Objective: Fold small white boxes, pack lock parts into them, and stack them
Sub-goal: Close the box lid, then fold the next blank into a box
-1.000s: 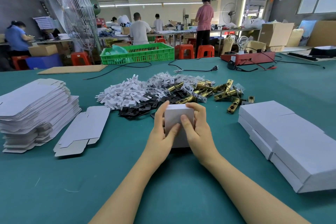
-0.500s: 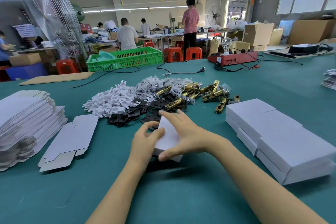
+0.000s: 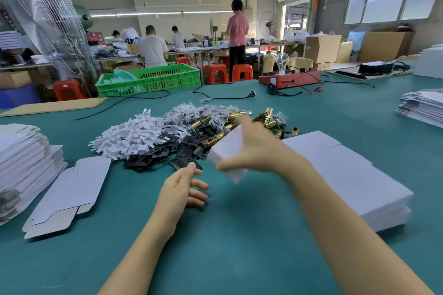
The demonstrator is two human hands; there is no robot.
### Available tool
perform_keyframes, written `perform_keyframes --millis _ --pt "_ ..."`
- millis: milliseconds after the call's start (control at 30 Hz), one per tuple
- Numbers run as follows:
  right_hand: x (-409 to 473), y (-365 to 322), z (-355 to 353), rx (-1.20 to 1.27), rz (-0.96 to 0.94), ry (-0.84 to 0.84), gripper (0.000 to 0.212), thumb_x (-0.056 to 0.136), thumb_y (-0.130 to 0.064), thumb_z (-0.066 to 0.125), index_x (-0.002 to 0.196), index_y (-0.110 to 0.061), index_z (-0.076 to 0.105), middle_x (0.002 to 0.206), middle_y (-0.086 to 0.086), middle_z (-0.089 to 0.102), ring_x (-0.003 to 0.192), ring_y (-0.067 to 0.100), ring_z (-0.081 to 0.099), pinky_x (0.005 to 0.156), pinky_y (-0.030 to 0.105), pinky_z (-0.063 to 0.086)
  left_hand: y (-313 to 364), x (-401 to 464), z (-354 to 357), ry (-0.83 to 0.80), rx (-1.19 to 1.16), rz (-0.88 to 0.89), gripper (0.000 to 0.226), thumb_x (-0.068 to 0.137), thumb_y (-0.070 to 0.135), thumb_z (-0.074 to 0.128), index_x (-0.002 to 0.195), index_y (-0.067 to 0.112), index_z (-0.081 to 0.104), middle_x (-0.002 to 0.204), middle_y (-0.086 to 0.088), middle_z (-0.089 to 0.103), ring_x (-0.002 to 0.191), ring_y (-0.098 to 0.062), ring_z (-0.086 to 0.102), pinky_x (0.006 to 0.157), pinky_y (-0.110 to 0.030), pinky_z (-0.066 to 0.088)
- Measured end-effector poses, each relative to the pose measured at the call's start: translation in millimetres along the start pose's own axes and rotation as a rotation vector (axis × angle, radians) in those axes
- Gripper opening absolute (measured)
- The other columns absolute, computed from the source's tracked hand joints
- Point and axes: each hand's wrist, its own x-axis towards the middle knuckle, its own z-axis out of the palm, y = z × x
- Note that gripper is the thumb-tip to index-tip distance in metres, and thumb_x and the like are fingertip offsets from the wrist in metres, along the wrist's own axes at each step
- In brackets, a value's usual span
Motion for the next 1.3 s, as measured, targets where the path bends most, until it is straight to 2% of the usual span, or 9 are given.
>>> perform_keyframes --millis 100,200,333,567,667,800,900,1067,1300 --pt "-3.1 17.9 -42.7 0.157 0.176 0.327 0.091 0.057 -0.056 0.081 0.121 -0.017 0.029 0.115 0.013 0.047 0.103 0.033 0.050 0.086 0.050 0.050 -2.2 -1.3 1.4 -0.016 0.047 0.005 0.037 0.099 0.041 0.048 0.097 0.008 0.066 0.071 -0.005 0.069 0.056 -0.020 0.064 0.050 -0.026 0.053" --pt "-7.9 45.1 -65.7 0.037 0.416 0.614 0.092 0.064 -0.056 0.077 0.129 -0.010 0.031 0.124 0.020 0.044 0.113 0.040 0.044 0.092 0.050 0.044 -2.1 -2.8 2.5 -0.027 0.094 0.014 0.036 0.099 0.041 0.050 0.094 0.009 0.068 0.072 -0.002 0.070 0.058 -0.019 0.065 0.052 -0.025 0.053" --pt "-14.0 75.7 -72.6 0.032 0.639 0.637 0.087 0.068 -0.055 0.073 0.130 -0.008 0.033 0.131 0.022 0.041 0.119 0.043 0.040 0.096 0.053 0.040 -2.0 -2.9 3.0 -0.031 0.113 0.018 0.034 0.099 0.038 0.051 0.093 0.009 0.068 0.071 0.000 0.070 0.058 -0.016 0.064 0.052 -0.023 0.053" --pt "-6.4 82.1 -59.5 -0.016 0.612 0.657 0.084 0.067 -0.058 0.072 0.125 -0.008 0.037 0.130 0.018 0.038 0.115 0.043 0.040 0.092 0.055 0.043 -4.8 -1.1 3.1 -0.035 0.133 0.028 0.033 0.098 0.038 0.052 0.091 0.010 0.068 0.070 0.003 0.070 0.058 -0.014 0.064 0.052 -0.022 0.052" --pt "-3.3 83.5 -47.4 -0.043 0.591 0.553 0.084 0.070 -0.061 0.070 0.124 -0.006 0.039 0.132 0.019 0.036 0.116 0.043 0.039 0.095 0.054 0.042 -6.1 -0.6 2.8 -0.036 0.143 0.033 0.032 0.098 0.037 0.052 0.090 0.010 0.068 0.071 0.002 0.070 0.058 -0.014 0.064 0.053 -0.022 0.052" --pt "-3.1 85.3 -39.9 -0.228 0.595 0.148 0.075 0.078 -0.070 0.058 0.122 -0.011 0.045 0.132 0.018 0.042 0.126 0.039 0.033 0.101 0.046 0.034 -7.9 -0.3 1.7 -0.045 0.169 0.039 0.032 0.098 0.038 0.053 0.090 0.012 0.069 0.072 0.003 0.070 0.059 -0.013 0.065 0.055 -0.022 0.052" --pt "-9.1 80.6 -49.5 -0.289 0.580 -0.004 0.066 0.080 -0.058 0.065 0.126 -0.015 0.046 0.136 0.017 0.040 0.132 0.037 0.026 0.103 0.046 0.029 -8.7 0.4 1.8 -0.045 0.181 0.040 0.032 0.098 0.038 0.053 0.089 0.012 0.069 0.072 0.003 0.070 0.060 -0.012 0.065 0.056 -0.022 0.052" --pt "-21.0 82.9 -66.0 -0.132 0.580 -0.037 0.076 0.079 -0.039 0.074 0.143 -0.025 0.036 0.145 0.016 0.033 0.135 0.039 0.027 0.103 0.046 0.036 -9.7 0.7 1.6 -0.045 0.198 0.050 0.032 0.099 0.038 0.052 0.090 0.013 0.069 0.072 0.004 0.070 0.060 -0.011 0.065 0.059 -0.023 0.052" --pt "-19.2 77.1 -60.3 -0.164 0.516 -0.012 0.064 0.085 -0.029 0.065 0.143 -0.032 0.038 0.142 0.015 0.040 0.131 0.034 0.026 0.105 0.041 0.027 -9.7 0.8 1.5 -0.045 0.200 0.057 0.031 0.098 0.038 0.053 0.089 0.014 0.070 0.073 0.003 0.070 0.061 -0.012 0.065 0.059 -0.023 0.051"
